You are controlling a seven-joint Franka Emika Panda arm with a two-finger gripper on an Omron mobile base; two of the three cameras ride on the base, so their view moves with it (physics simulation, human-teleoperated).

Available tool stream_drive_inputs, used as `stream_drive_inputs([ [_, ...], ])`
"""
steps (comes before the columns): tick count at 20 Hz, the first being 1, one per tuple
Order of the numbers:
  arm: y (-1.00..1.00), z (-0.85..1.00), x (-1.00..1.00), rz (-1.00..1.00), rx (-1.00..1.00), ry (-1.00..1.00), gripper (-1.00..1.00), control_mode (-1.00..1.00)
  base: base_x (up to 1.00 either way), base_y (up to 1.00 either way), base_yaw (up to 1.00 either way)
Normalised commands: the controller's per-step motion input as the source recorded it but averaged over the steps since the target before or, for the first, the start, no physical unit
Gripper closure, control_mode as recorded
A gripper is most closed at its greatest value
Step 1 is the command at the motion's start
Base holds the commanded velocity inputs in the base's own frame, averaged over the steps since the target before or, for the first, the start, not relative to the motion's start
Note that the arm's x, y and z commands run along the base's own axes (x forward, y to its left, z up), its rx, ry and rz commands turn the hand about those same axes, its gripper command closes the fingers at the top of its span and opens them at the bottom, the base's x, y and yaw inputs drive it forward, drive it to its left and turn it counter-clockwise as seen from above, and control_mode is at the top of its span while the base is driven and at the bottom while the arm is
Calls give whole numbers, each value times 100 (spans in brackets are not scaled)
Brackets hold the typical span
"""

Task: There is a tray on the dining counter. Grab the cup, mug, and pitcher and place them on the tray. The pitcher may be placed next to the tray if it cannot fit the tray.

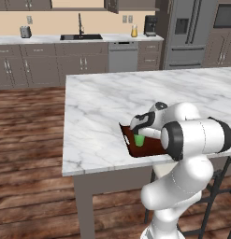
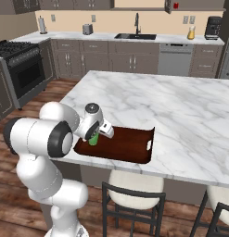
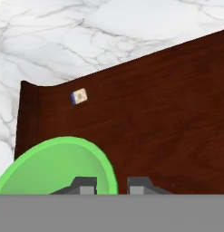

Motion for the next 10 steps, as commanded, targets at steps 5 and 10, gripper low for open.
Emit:
stream_drive_inputs([
  [5, 0, 0, 0, 0, 0, 0, -100, -100, 0, 0, 0],
  [10, 0, 0, 0, 0, 0, 1, -100, -100, 0, 0, 0],
])
